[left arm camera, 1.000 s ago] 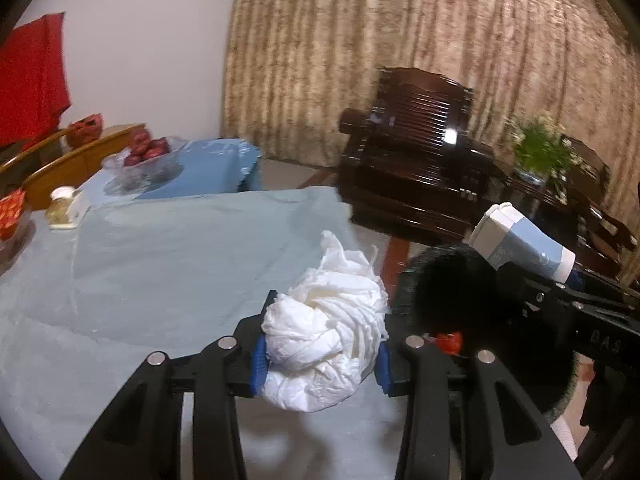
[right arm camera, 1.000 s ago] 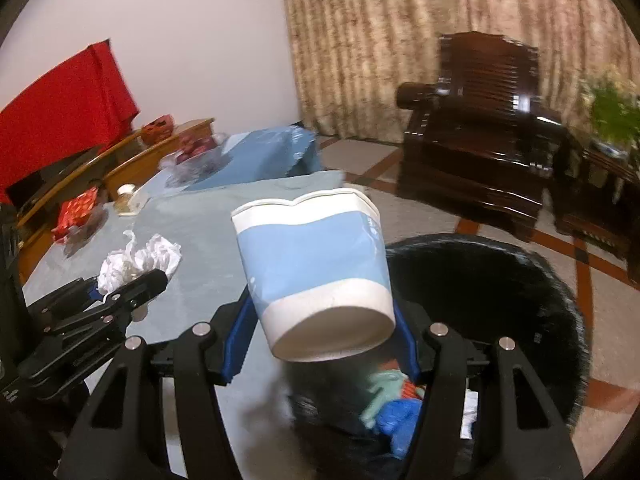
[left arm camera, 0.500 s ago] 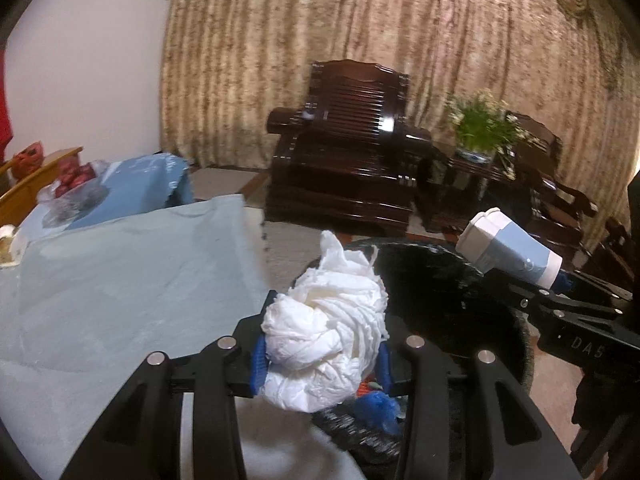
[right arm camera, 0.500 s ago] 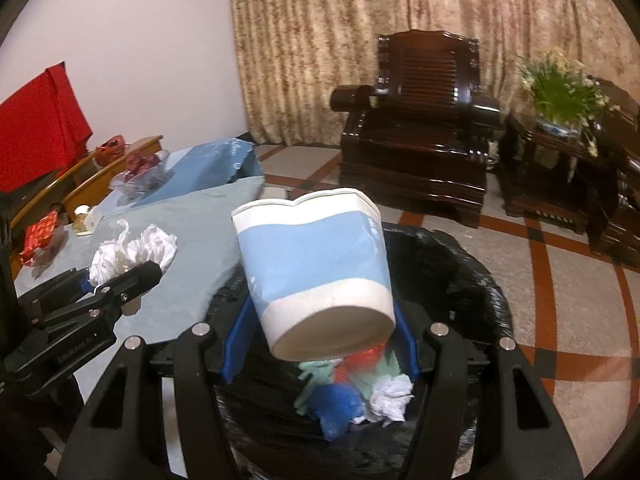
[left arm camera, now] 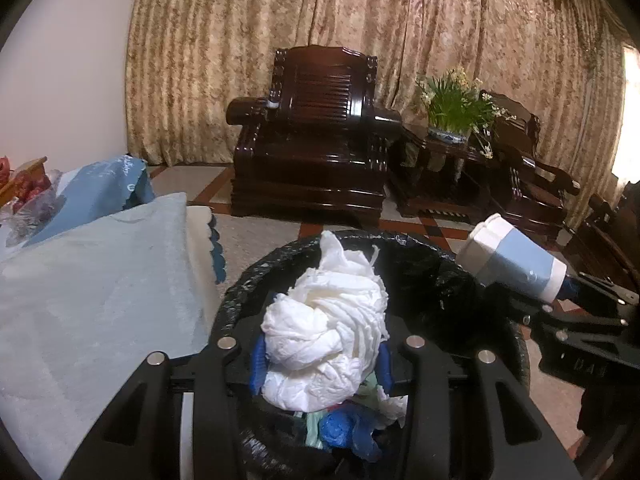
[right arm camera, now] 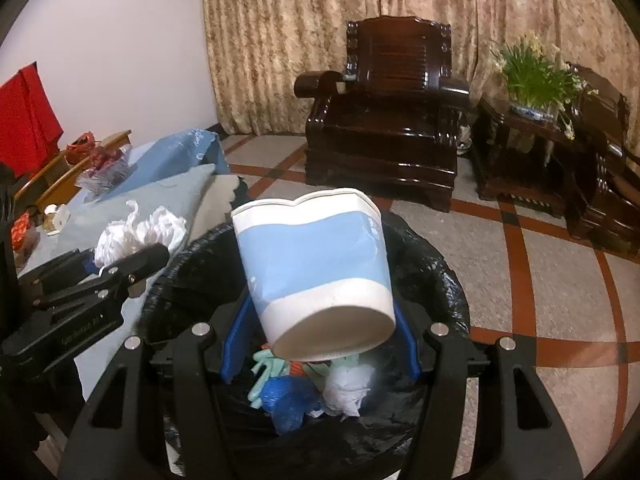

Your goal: Collect trash

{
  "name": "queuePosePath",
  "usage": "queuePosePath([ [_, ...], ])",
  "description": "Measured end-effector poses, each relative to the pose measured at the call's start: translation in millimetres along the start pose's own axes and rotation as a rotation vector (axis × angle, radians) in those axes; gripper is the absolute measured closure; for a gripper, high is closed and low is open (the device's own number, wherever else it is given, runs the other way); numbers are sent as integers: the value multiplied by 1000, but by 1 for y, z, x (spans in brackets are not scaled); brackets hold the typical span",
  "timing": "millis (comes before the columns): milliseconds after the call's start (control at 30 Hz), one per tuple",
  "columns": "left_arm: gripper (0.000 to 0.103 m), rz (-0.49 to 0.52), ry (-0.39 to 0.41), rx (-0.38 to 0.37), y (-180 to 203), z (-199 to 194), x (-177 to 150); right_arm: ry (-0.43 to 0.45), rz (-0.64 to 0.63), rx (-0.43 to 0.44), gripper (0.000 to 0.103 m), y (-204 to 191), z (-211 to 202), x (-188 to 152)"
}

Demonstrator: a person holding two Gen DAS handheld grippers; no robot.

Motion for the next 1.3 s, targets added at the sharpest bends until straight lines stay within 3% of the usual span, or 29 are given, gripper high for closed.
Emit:
queuePosePath([
  [100,60,7,-17,-13,7,13,-1,-16,0,-11,43,4,9,-1],
  [200,51,6,-40,-19,8,26,-2,-31,1,-28,40,10,17,-3],
  [267,42,-10,-60,-27,8,32,-3,-44,-1,-38,25,14,22,-6],
  [500,20,-53,-66,-34,-7,29,-4,-38,26,-61,11,22,21,-11],
  [933,7,-85,17,54,-44,-32,16,9,23,9,6,-7,-19,5],
  [1300,6,-93,4,137,-68,-97,0,46,-17,77,6,-56,-67,19],
])
Point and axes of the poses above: each gripper's, at about its wrist camera, not at the fingertips, and z roughly the way its jaws point, y to its right, x to its top, the point moved 6 cm from there along z, roughly the way its jaws point, and after that the axes turned 6 degrees about x, right-handed, at the moved point
